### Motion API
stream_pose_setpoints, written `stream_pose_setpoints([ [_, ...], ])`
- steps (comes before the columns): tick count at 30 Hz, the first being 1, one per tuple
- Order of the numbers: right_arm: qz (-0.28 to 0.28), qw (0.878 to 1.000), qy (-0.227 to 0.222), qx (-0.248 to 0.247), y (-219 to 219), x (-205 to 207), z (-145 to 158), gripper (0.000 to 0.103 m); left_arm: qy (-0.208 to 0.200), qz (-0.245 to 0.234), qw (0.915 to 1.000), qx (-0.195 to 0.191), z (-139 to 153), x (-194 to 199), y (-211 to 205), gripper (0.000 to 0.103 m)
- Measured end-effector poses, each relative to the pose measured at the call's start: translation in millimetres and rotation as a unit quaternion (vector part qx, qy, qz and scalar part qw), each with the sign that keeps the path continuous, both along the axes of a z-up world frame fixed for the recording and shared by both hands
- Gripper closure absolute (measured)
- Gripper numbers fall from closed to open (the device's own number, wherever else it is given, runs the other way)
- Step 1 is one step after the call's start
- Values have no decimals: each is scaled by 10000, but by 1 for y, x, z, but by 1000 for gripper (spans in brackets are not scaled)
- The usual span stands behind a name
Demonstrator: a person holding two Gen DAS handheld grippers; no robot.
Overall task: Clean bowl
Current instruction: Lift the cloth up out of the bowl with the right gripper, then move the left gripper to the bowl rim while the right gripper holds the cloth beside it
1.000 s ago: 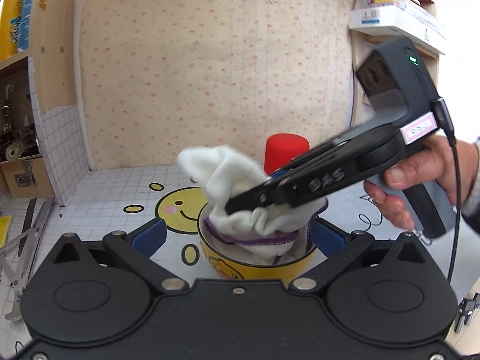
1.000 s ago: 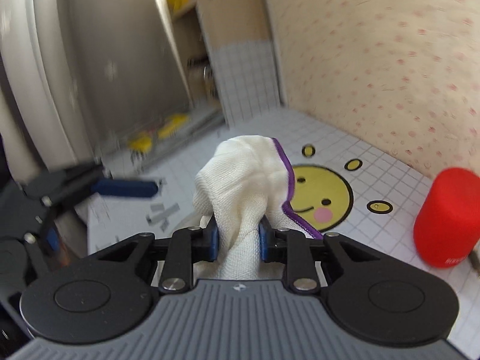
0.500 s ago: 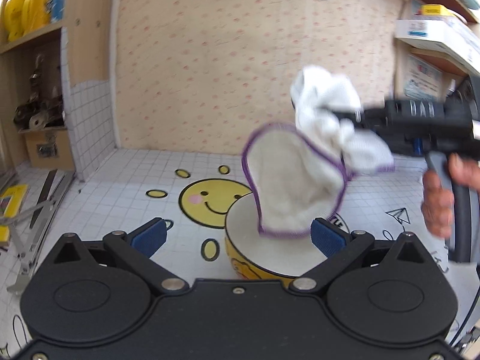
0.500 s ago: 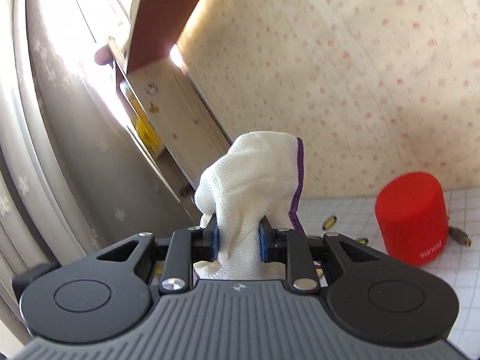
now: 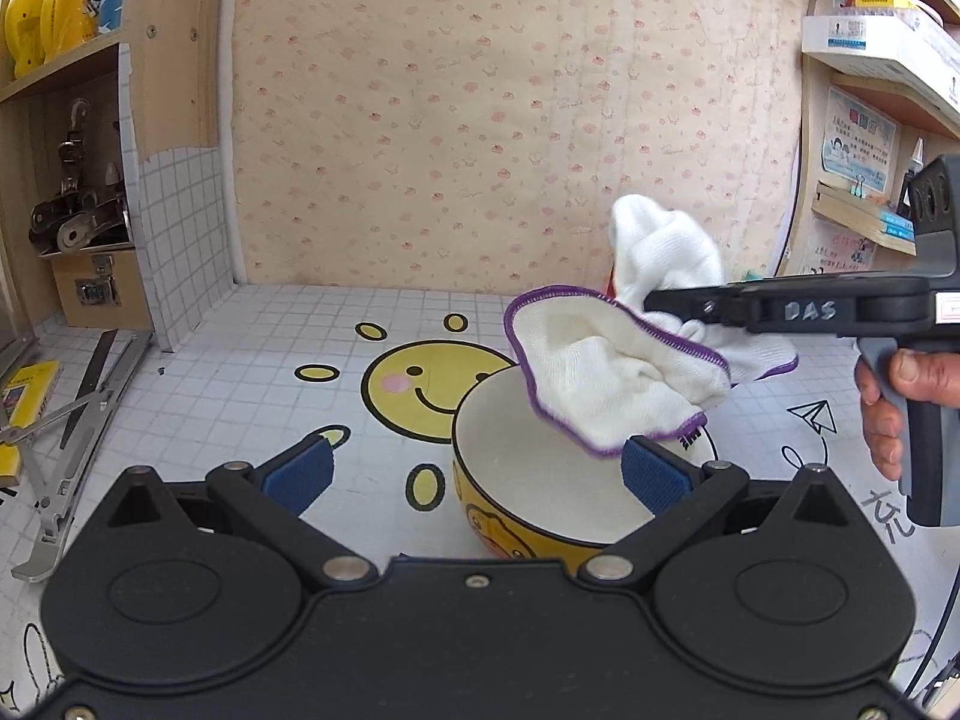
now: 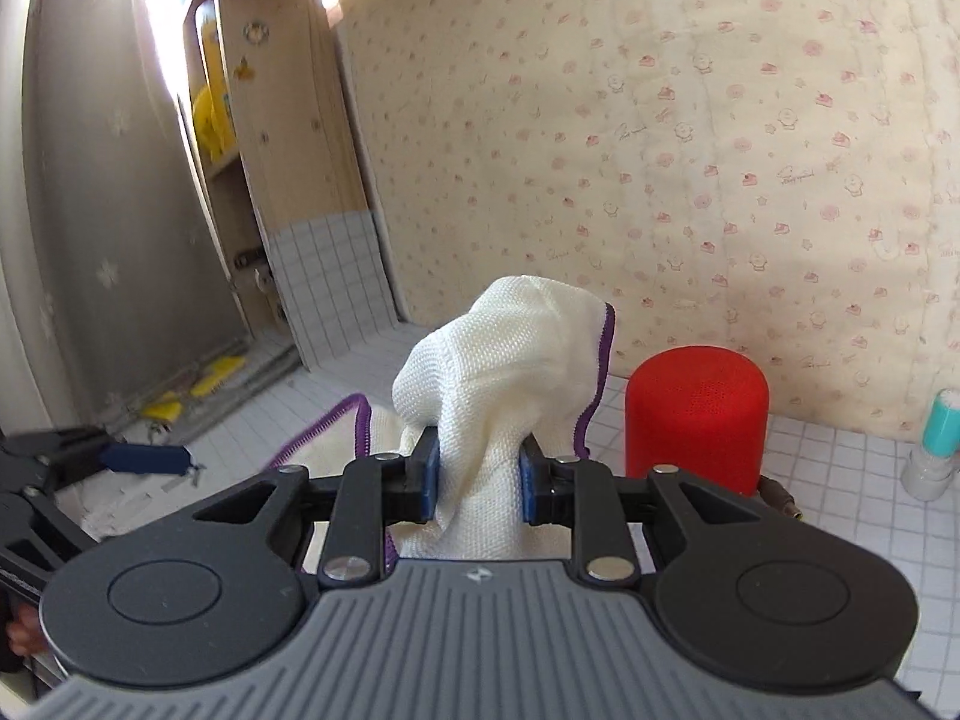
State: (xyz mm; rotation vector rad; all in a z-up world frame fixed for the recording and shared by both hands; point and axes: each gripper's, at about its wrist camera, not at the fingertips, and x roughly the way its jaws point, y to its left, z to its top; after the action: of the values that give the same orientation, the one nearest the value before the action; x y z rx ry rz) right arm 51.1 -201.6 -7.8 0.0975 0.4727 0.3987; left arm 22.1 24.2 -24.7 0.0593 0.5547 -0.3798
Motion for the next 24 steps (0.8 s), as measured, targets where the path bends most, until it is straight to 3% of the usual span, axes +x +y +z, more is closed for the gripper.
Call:
stream_pose_setpoints([
  [3,-51,9997,196,101,4,6,-9,72,26,35,10000,41,0,1,-1,0],
  [6,-37,9971,399,642,-3,8,-12,64,46,32,10000,43,-1,2,-2,0],
  [8,122,9937,503,994,-9,7,-12,32,48,10,10000,41,-1,3,-3,0],
  [10,332,9899,610,1233,-11,6,-11,17,59,18,10000,49,-2,3,-3,0],
  [11,415,9892,620,1265,-11,4,-10,17,70,17,10000,45,-3,3,-3,0],
  [17,807,9965,205,-43,13,-12,1,17,84,8,10000,38,-2,1,-2,0],
  [24,1030,9837,-230,-1453,37,-32,8,17,121,10,9999,-31,-2,2,0,0],
])
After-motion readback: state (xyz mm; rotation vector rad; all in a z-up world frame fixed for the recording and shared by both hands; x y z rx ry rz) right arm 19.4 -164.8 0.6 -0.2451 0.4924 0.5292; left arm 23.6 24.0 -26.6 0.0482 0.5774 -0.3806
